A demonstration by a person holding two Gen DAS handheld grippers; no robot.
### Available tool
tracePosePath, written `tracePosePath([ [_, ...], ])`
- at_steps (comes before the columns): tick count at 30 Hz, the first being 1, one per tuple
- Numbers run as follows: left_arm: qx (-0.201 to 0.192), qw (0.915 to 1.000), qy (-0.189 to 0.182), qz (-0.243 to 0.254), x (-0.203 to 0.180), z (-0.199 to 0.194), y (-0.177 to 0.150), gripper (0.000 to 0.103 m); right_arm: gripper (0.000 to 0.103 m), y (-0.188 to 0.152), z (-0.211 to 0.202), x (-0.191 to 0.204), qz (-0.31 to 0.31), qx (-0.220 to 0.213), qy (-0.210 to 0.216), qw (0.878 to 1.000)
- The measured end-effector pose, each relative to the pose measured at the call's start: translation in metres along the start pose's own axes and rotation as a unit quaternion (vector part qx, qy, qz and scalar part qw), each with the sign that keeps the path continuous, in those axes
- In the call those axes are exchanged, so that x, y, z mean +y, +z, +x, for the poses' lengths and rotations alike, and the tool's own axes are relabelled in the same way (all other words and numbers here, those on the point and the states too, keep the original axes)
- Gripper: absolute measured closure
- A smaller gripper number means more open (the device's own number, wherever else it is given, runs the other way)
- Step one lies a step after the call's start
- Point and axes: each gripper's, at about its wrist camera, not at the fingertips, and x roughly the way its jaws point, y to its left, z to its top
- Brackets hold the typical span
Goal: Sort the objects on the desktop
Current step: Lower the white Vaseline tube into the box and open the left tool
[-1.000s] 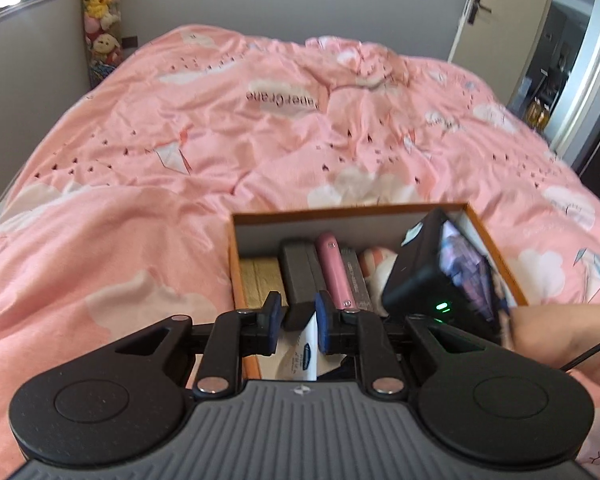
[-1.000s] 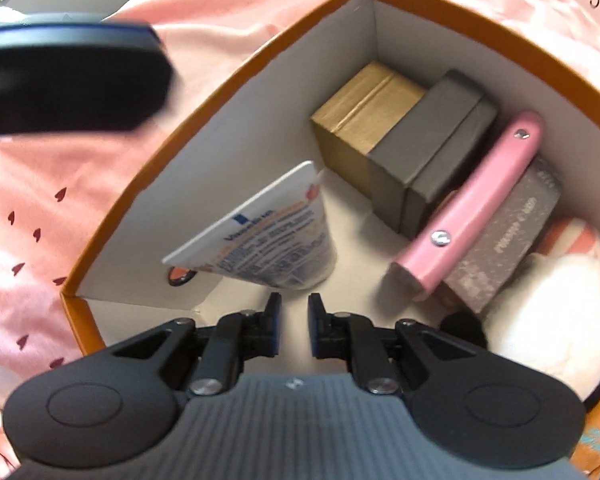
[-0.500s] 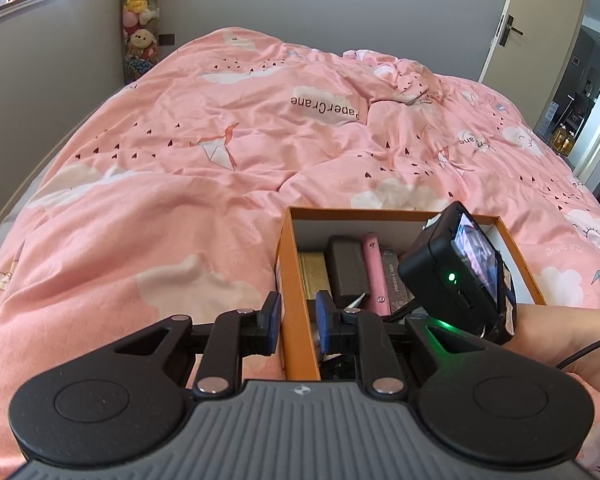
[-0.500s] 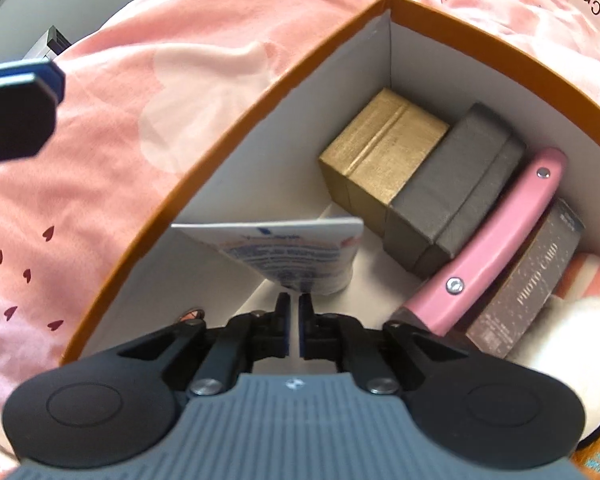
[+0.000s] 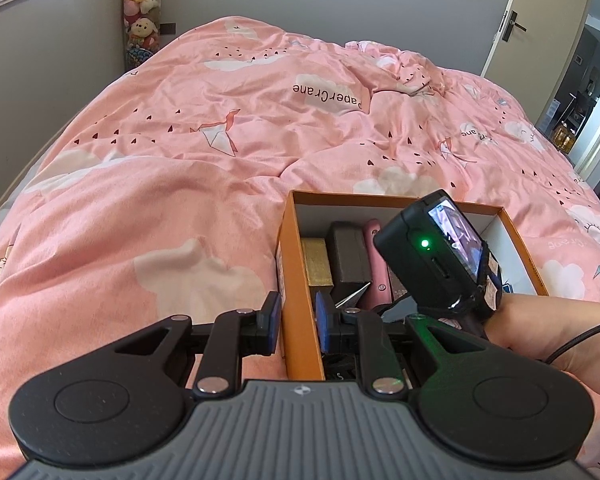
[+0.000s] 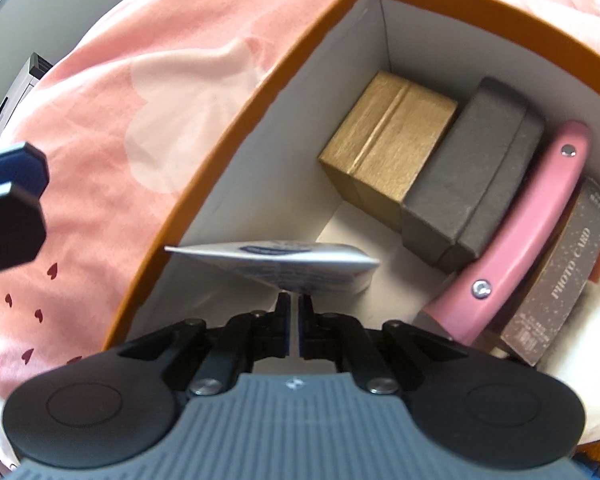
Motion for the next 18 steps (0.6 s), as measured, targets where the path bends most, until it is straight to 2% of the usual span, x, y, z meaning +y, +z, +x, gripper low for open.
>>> tracePosePath([
  [5, 0.005, 1.0, 0.002, 0.002, 0.001, 0.001, -0.004, 0.082, 0.094, -0.006, -0.007, 0.004, -0.027, 0.007, 0.011, 1.0],
  [8, 0.008, 0.9999, 0.006, 0.0, 0.004, 0.002, -0.005, 0.082, 0.094, -0.012, -0.018, 0.0, -0.043, -0.006, 0.008, 0.999],
  [10, 0.01, 0.9999, 0.007, -0.003, 0.005, 0.003, -0.006, 0.082, 0.094, -0.015, -0.026, -0.005, -0.043, -0.024, 0.026, 0.998],
  [15, 0.016, 0.9999, 0.007, 0.0, 0.004, 0.004, -0.008, 0.082, 0.094, -0.016, -0.036, -0.015, 0.013, -0.062, 0.085, 0.994],
  [17, 0.016, 0.9998, 0.006, 0.0, 0.003, 0.003, -0.009, 0.082, 0.094, -0.009, -0.033, -0.014, 0.015, -0.071, 0.07, 0.995],
  [18, 0.016, 0.9998, 0.007, 0.001, 0.003, 0.003, -0.009, 0.082, 0.094, -0.013, -0.029, -0.029, 0.013, -0.074, 0.058, 0.996],
])
